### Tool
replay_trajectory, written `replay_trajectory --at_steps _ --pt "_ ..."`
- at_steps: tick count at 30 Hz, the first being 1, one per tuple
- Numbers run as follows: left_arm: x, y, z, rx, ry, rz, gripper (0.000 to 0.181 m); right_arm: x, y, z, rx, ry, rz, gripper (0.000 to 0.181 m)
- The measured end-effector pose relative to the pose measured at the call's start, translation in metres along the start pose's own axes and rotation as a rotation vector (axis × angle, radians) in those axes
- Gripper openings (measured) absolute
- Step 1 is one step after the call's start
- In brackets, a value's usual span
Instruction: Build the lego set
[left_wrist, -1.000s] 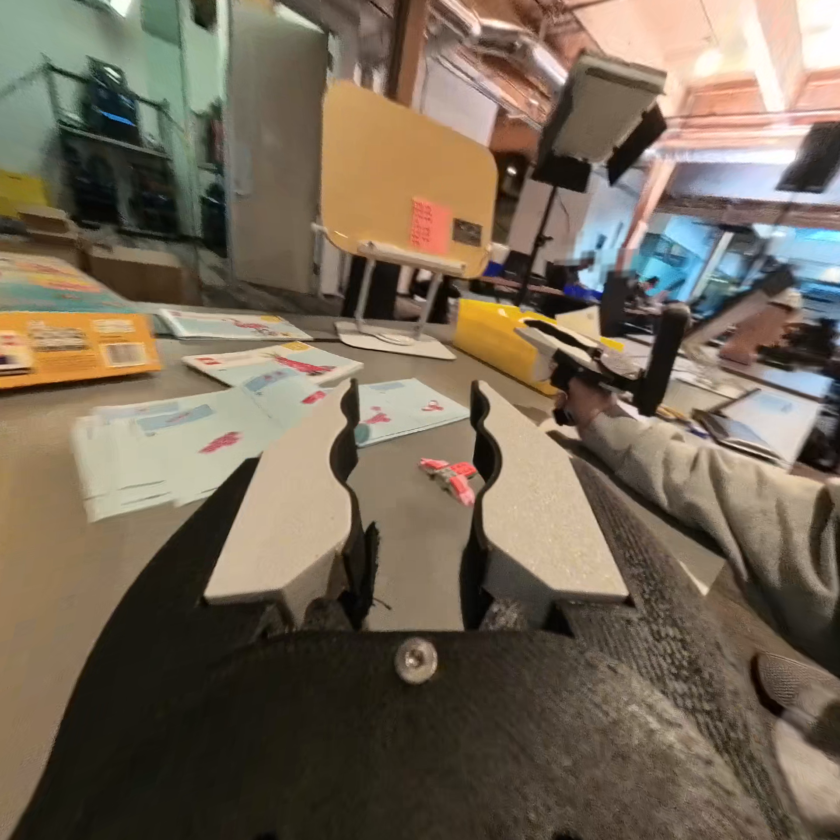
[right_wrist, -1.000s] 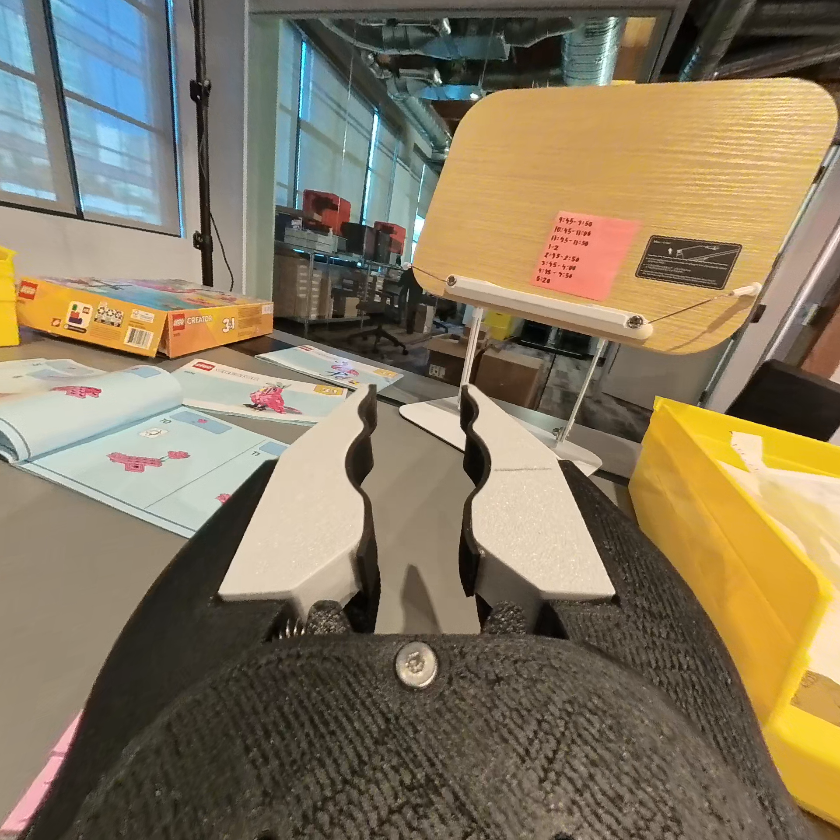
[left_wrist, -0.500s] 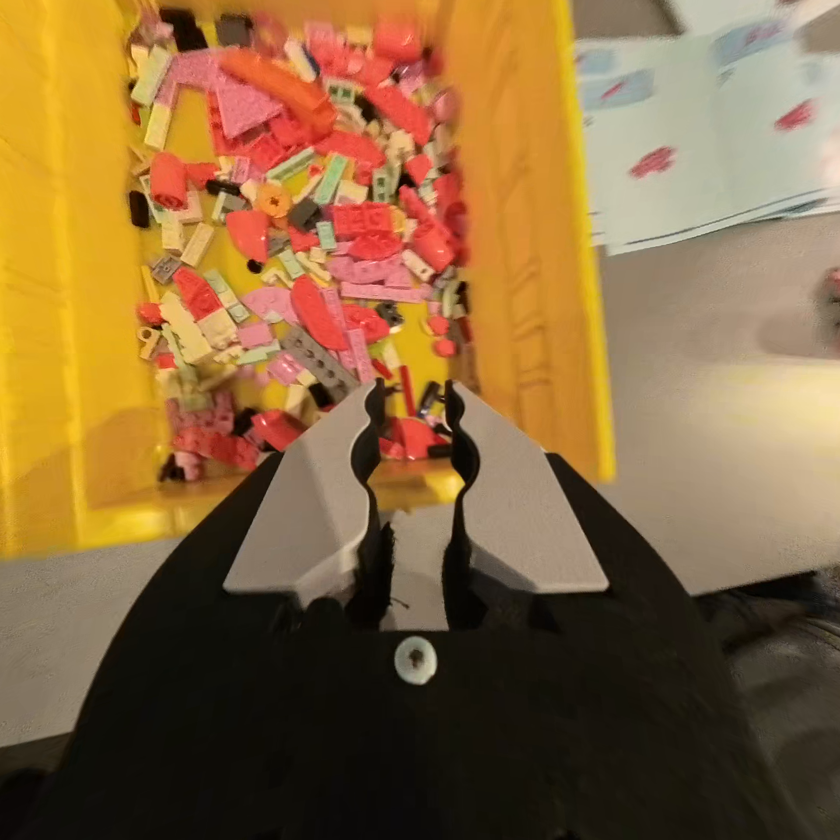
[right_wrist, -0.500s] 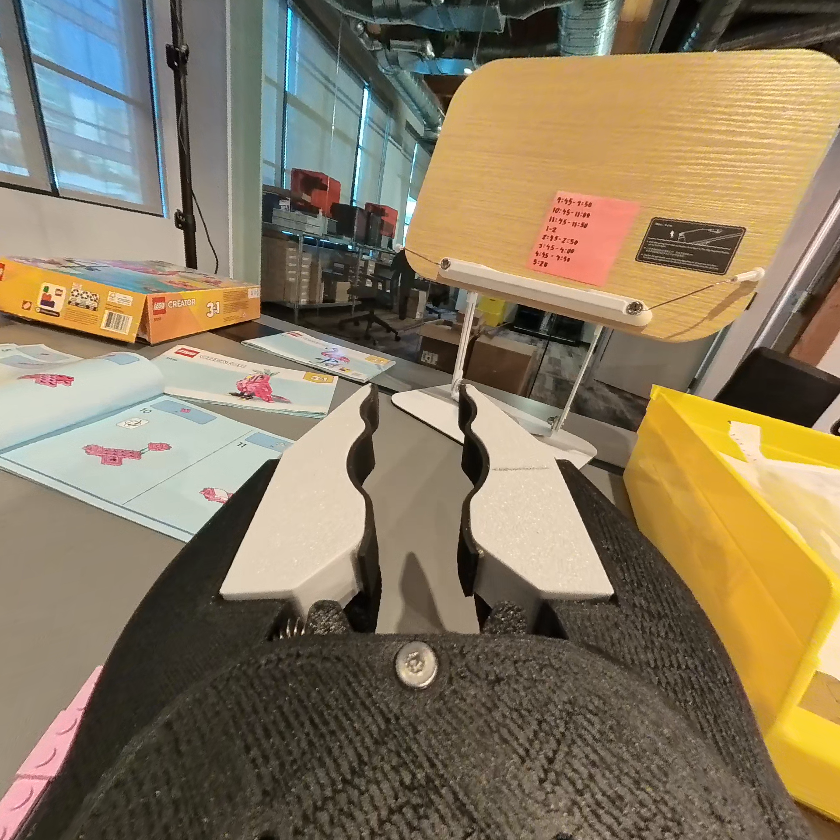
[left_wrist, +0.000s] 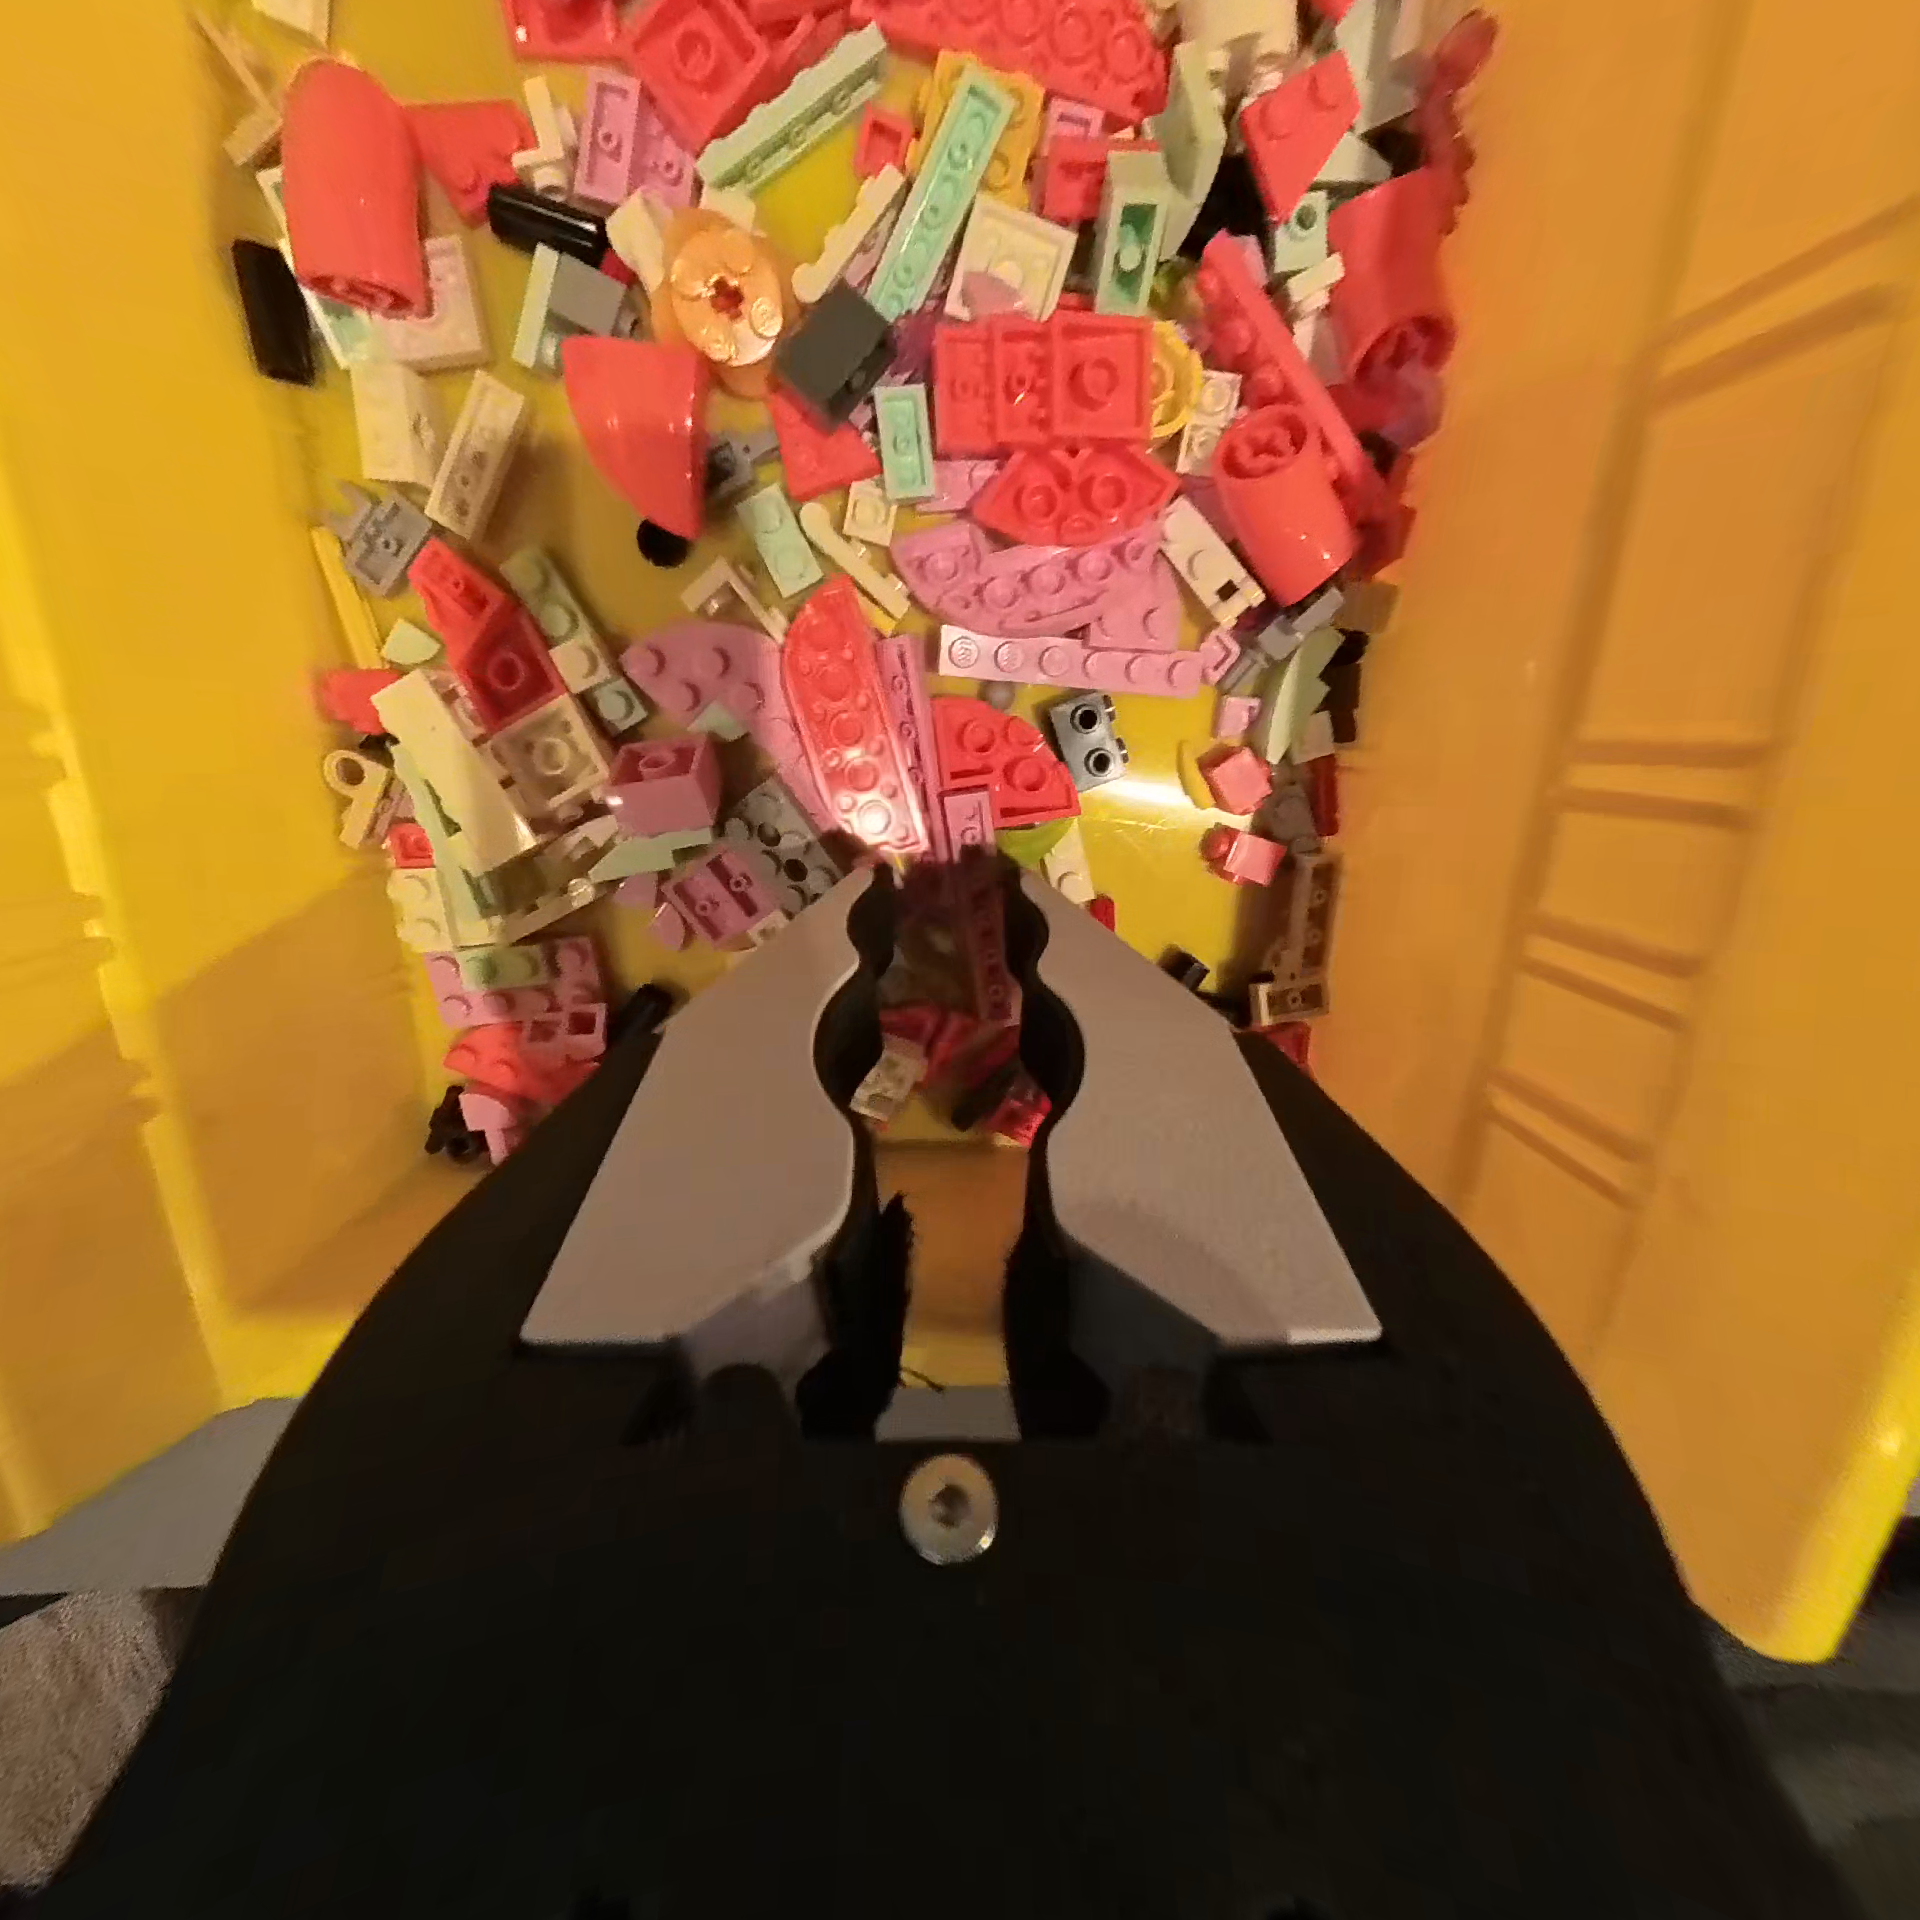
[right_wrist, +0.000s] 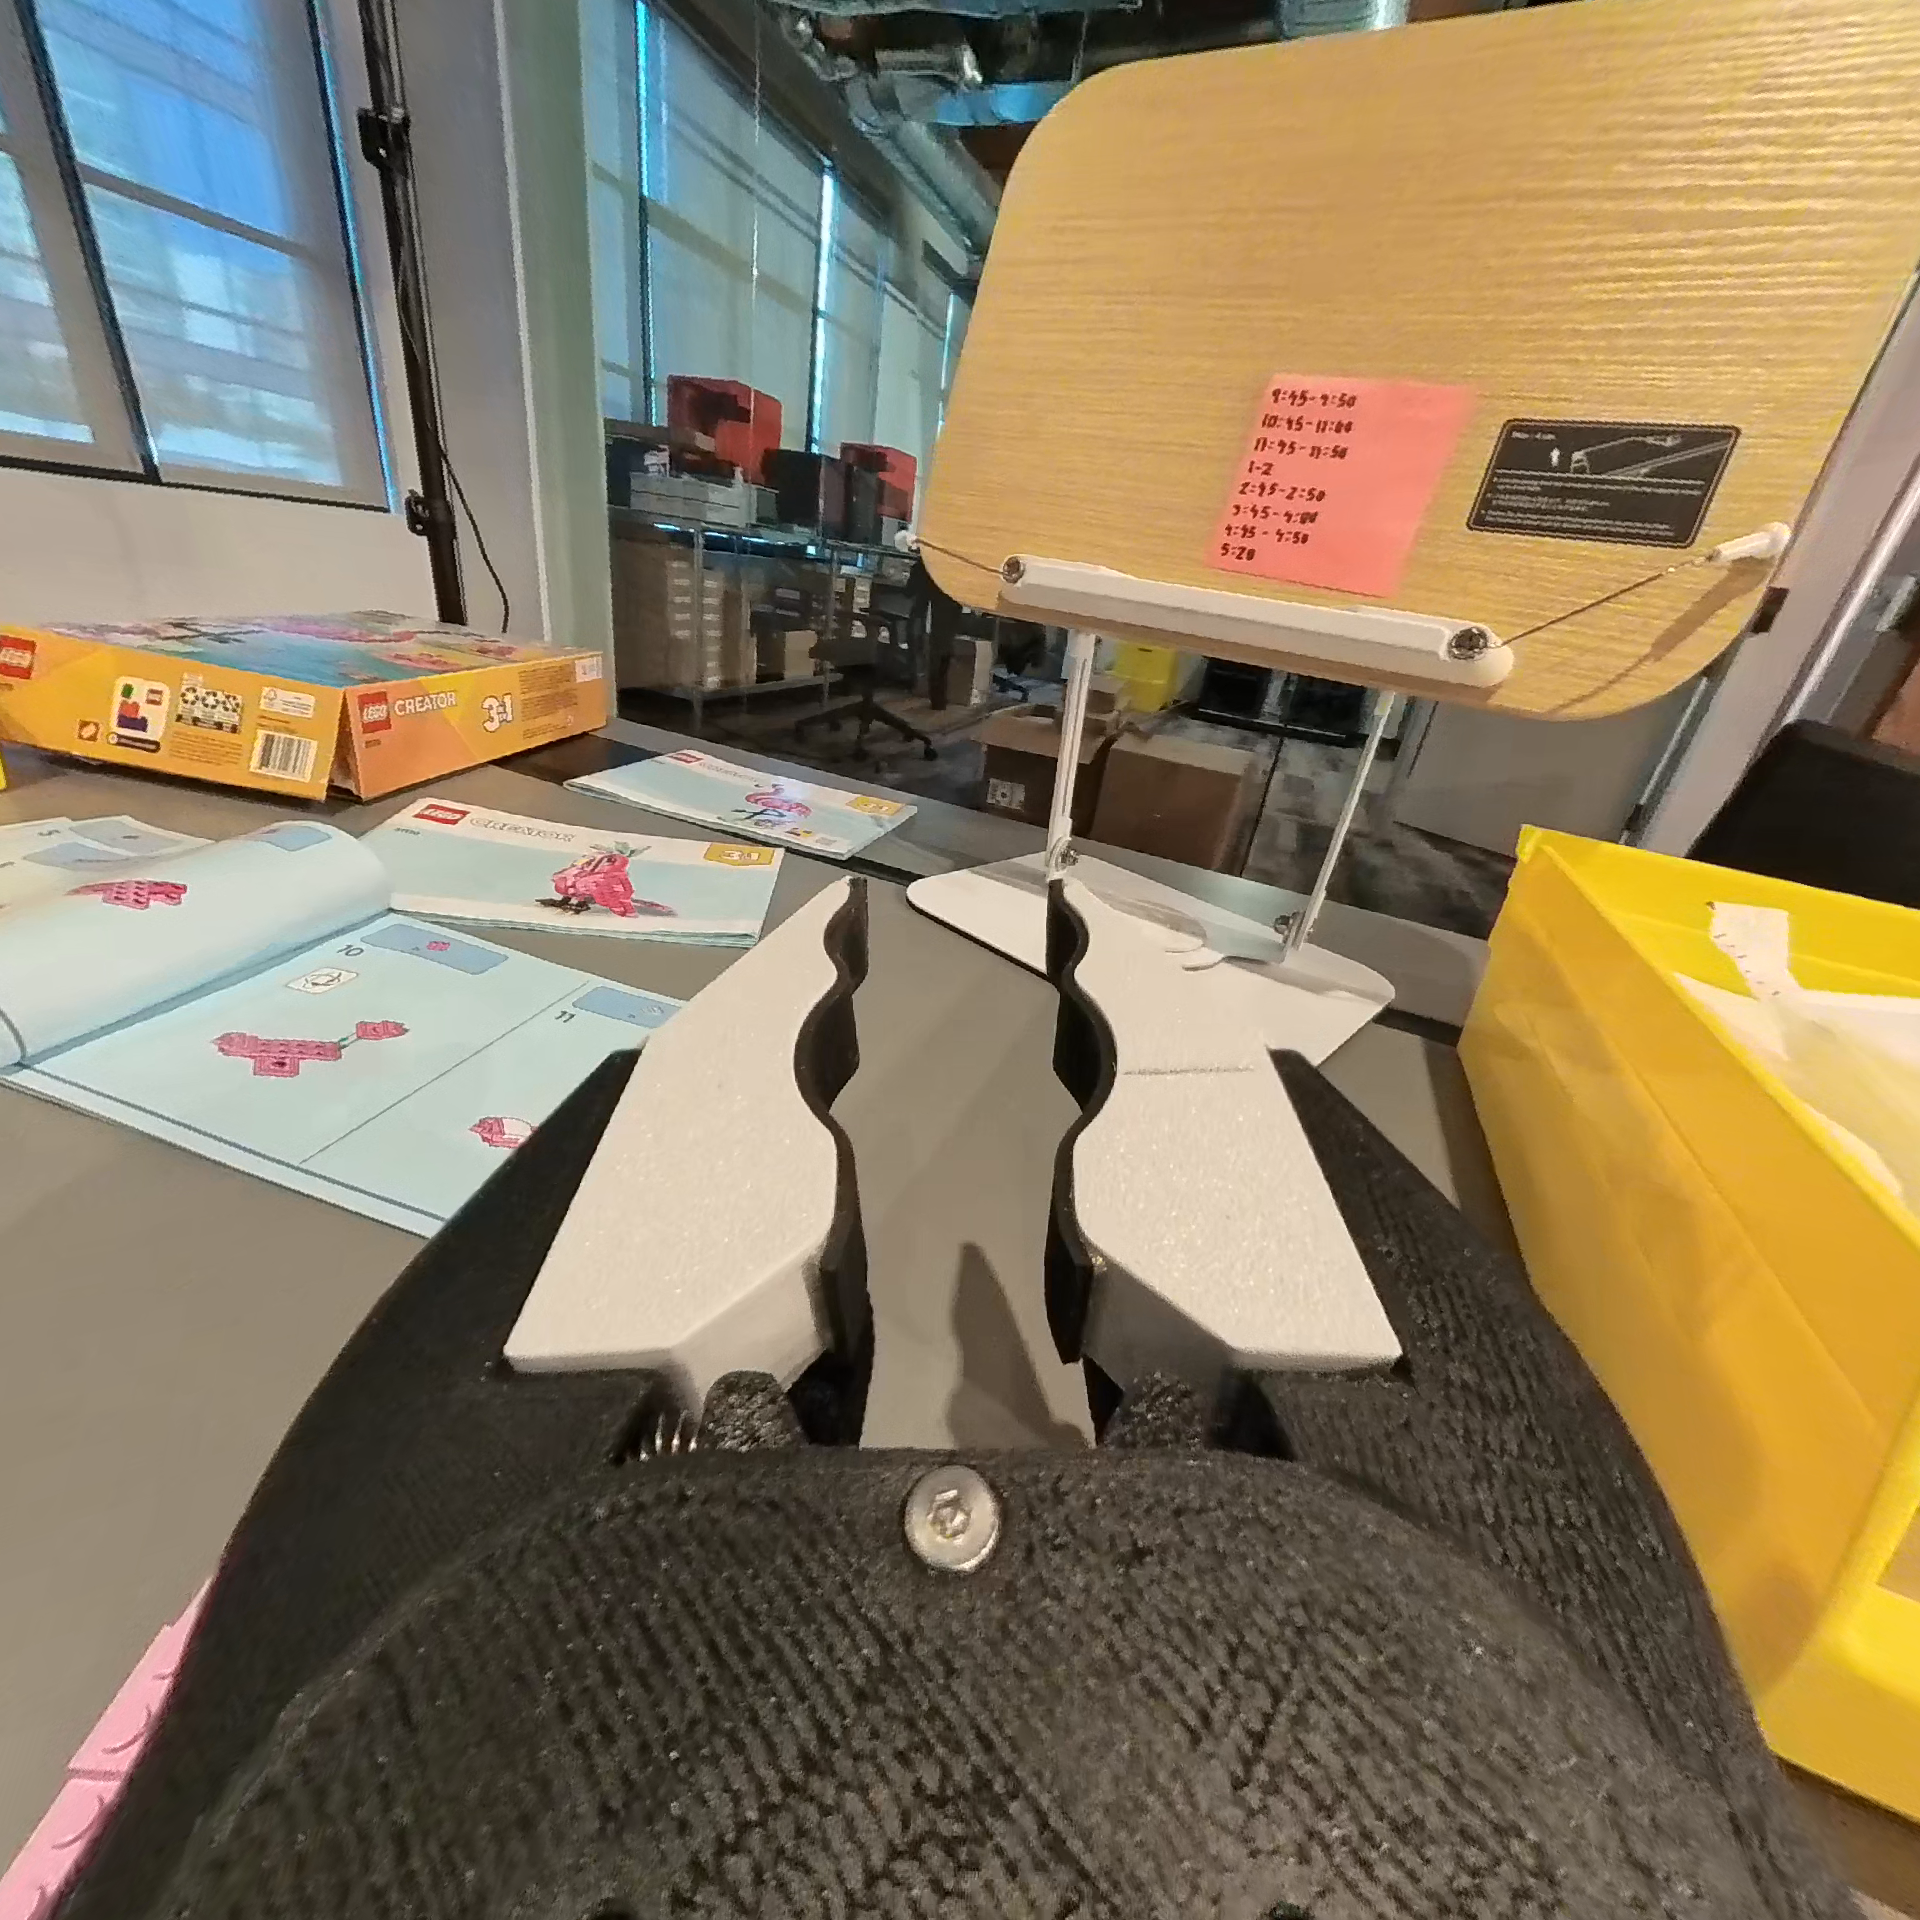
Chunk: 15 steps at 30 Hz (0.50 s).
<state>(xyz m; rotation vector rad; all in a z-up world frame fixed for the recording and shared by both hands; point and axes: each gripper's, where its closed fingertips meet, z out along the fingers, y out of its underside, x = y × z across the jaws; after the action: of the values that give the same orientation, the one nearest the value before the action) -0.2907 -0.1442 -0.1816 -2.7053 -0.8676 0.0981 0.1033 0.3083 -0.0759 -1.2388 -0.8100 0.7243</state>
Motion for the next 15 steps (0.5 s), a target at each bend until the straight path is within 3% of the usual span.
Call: replay_trajectory --at_steps 3,9,12,15 --pt "0.0 0.001 0.001 0.001 0.0 0.01 0.007 0.001 0.001 0.001 -0.003 -0.001 0.011 0.033" --pt "0.005 -0.003 -0.008 0.073 0.028 0.04 0.005 0.0 0.001 0.001 -0.007 0.001 0.017 0.032" --pt "0.007 -0.015 -0.033 0.211 -0.004 0.07 0.005 -0.004 -0.006 -0.002 0.022 -0.017 0.051 0.032" --pt "0.018 -0.035 -0.072 0.44 -0.037 0.101 0.005 -0.008 -0.012 -0.004 0.042 -0.026 0.054 0.031"
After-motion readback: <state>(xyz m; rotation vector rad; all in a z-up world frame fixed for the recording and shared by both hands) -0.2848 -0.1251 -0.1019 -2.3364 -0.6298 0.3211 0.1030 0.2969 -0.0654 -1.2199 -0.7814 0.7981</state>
